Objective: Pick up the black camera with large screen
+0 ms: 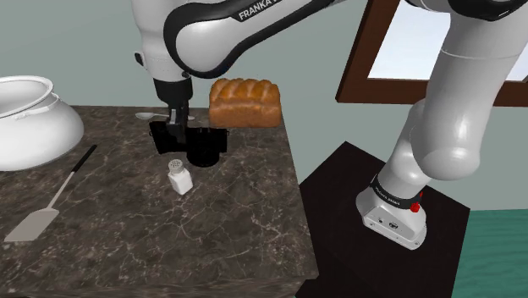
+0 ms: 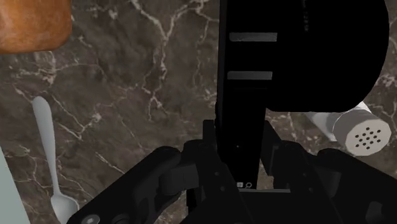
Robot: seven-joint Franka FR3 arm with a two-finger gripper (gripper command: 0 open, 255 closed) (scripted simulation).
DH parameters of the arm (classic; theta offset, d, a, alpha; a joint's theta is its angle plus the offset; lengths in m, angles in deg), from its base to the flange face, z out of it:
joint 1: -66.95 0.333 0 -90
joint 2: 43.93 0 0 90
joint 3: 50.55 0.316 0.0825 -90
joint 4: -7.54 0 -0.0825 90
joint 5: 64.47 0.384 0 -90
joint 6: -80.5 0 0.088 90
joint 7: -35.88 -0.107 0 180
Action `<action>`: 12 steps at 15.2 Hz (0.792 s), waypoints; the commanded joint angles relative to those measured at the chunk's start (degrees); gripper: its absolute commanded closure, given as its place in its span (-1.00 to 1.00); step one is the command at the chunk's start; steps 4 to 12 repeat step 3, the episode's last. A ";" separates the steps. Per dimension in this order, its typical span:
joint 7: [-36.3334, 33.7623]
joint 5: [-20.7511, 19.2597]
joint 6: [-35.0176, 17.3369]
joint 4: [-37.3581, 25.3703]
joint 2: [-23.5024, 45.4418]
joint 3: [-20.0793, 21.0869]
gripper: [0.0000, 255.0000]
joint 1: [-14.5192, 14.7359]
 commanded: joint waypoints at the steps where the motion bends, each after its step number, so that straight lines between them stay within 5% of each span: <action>1: 0.12 0.26 1.43 -0.92 -0.57 0.09 1.00 0.00; 12: 0.13 0.28 1.54 -0.99 -0.61 0.10 1.00 -0.01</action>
